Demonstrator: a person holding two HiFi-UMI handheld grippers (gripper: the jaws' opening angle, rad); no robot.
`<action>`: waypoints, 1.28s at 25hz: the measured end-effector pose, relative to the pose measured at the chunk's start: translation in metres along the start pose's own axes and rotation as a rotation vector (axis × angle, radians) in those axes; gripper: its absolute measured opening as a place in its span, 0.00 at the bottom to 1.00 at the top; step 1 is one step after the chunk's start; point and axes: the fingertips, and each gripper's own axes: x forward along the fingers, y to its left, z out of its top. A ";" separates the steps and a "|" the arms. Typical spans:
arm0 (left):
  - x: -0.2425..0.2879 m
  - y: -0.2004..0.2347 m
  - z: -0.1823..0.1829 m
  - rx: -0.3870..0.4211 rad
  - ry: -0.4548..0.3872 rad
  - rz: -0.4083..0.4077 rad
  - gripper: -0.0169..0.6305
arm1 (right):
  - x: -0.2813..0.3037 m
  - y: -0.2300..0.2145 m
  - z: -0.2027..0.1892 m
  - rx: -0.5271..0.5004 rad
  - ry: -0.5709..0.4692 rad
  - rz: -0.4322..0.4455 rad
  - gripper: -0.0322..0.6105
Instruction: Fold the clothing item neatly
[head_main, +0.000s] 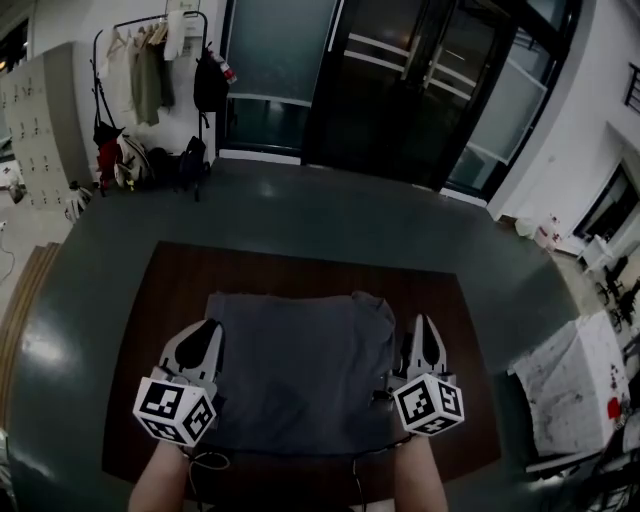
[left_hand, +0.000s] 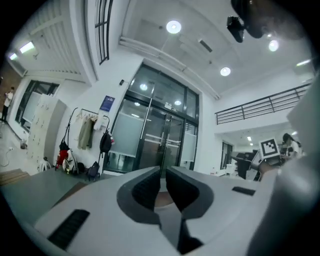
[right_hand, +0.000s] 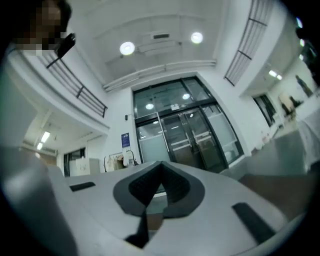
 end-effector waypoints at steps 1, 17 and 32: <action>-0.011 -0.011 0.003 0.007 -0.013 -0.015 0.09 | -0.016 0.005 -0.001 0.073 0.001 0.001 0.03; -0.097 -0.143 -0.015 0.005 0.012 -0.196 0.04 | -0.153 0.090 -0.028 0.112 0.140 0.182 0.03; -0.209 -0.268 -0.079 -0.037 0.098 -0.182 0.04 | -0.317 0.072 -0.043 0.118 0.274 0.348 0.03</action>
